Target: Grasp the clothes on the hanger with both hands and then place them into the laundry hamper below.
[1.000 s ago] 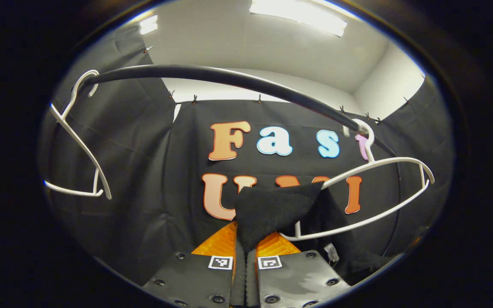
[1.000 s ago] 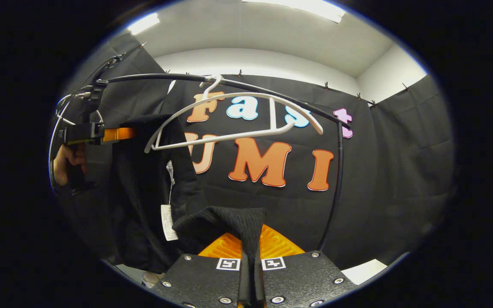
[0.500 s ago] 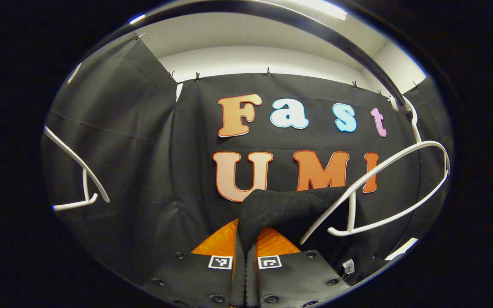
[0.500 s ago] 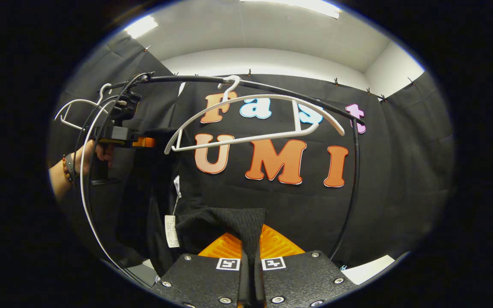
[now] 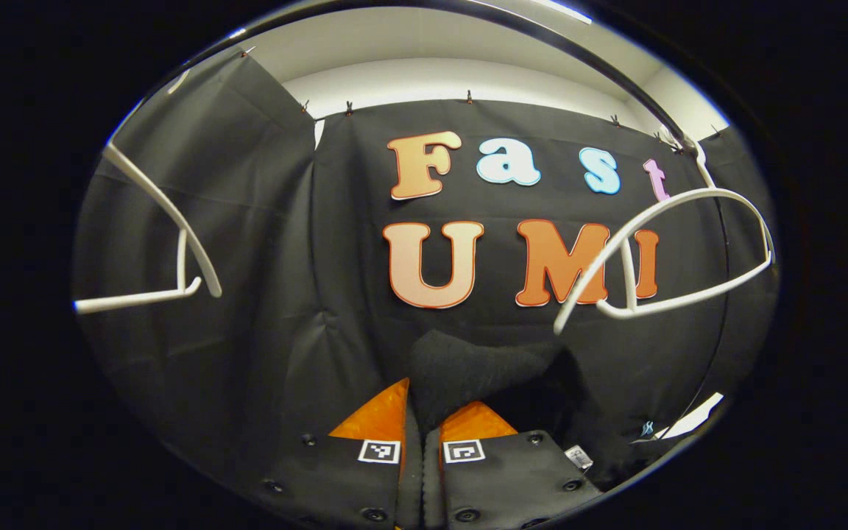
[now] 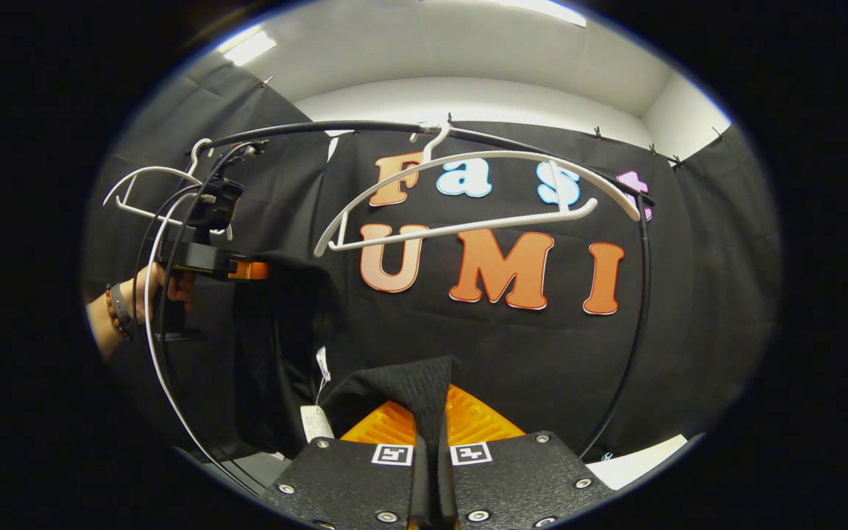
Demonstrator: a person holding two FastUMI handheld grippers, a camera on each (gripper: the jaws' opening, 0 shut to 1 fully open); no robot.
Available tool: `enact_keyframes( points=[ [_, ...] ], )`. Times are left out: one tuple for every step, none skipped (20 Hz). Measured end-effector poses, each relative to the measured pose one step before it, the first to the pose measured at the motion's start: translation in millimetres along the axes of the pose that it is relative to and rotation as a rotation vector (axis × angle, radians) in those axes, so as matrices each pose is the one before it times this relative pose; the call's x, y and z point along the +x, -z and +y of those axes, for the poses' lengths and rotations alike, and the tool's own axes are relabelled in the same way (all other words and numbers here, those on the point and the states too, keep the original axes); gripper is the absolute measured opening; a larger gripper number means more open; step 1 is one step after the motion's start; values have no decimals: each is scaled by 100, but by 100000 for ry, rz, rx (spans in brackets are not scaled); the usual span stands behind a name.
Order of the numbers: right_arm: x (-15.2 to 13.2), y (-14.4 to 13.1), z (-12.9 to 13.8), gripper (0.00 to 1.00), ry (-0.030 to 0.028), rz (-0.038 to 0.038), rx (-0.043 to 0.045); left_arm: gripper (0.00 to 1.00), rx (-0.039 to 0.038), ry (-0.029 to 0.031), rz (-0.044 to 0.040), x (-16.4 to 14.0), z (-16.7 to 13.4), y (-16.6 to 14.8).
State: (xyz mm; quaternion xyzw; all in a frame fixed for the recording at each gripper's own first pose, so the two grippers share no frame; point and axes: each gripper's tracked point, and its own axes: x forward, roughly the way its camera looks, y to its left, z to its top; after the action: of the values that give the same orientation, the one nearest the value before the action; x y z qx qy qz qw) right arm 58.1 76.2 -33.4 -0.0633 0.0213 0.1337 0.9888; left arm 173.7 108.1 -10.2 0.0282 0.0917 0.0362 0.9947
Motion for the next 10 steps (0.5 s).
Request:
enact_keyframes(
  points=[
    [97, 198, 389, 5, -1315, 514, -212, 7, -173, 646, 2027, -545, -36, 841],
    [131, 291, 488, 5, -1293, 705, -246, 7, 69, 327, 2210, -277, 207, 783],
    [235, 130, 541, 5, -1261, 487, -518, 7, 67, -57, 1472, -392, 141, 810],
    [211, 22, 560, 4, -1428, 157, -881, 7, -180, 190, 1252, -424, 34, 937],
    [218, 192, 220, 4, -1586, 211, -1186, 8, -306, 0, 1207, -307, -22, 902],
    [269, 569, 270, 5, -1519, 570, -1467, 7, -338, 90, 1455, -254, 0, 1002],
    [516, 530, 365, 4, -1324, 778, -1497, 7, -300, 446, 1161, -111, -129, 731],
    [657, 474, 631, 5, -1028, 1055, -690, 7, -239, 337, 1455, -100, -22, 826],
    [900, 579, 810, 4, -1617, 1353, 606, 7, 41, -184, 1868, -76, 59, 713],
    [930, 285, 653, 5, -1361, 889, 1081, 7, 266, -475, 1225, -55, 223, 844]
  ],
)
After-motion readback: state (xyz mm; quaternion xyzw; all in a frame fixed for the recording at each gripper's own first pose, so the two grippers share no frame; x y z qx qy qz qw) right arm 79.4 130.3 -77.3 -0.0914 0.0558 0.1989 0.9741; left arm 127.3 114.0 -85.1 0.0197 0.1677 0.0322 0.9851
